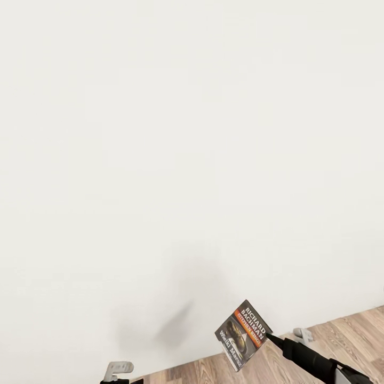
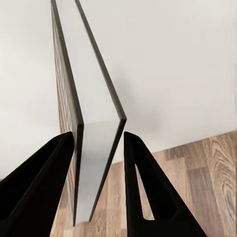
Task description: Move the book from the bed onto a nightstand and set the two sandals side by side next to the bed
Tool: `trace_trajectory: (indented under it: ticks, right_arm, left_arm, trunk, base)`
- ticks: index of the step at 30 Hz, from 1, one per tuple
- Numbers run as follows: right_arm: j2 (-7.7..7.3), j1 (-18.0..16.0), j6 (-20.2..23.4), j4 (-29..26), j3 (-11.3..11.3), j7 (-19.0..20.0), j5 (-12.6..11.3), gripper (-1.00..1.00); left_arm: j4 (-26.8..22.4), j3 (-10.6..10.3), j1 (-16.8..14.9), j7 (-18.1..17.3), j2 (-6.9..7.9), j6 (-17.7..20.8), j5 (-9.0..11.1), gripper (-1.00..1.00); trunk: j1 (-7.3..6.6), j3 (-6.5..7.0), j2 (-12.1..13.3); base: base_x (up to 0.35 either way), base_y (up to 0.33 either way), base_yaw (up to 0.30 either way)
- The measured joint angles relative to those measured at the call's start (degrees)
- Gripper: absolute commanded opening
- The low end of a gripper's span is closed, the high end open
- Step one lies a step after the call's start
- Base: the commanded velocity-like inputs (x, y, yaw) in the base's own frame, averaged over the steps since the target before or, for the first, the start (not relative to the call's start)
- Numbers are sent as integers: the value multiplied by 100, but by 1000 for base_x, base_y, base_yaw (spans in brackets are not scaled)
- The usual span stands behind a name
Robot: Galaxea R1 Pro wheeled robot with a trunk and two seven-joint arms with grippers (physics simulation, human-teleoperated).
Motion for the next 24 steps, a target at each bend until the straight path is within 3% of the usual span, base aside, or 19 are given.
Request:
trace_trajectory:
  ticks: [24]
  right_arm:
    - [0, 2, 1, 1, 18, 2, 7, -100]
  left_arm:
    - [0, -1, 2, 0, 0, 0, 0, 100]
  trunk:
    - [0, 0, 0]
  base:
    - [0, 0, -279]
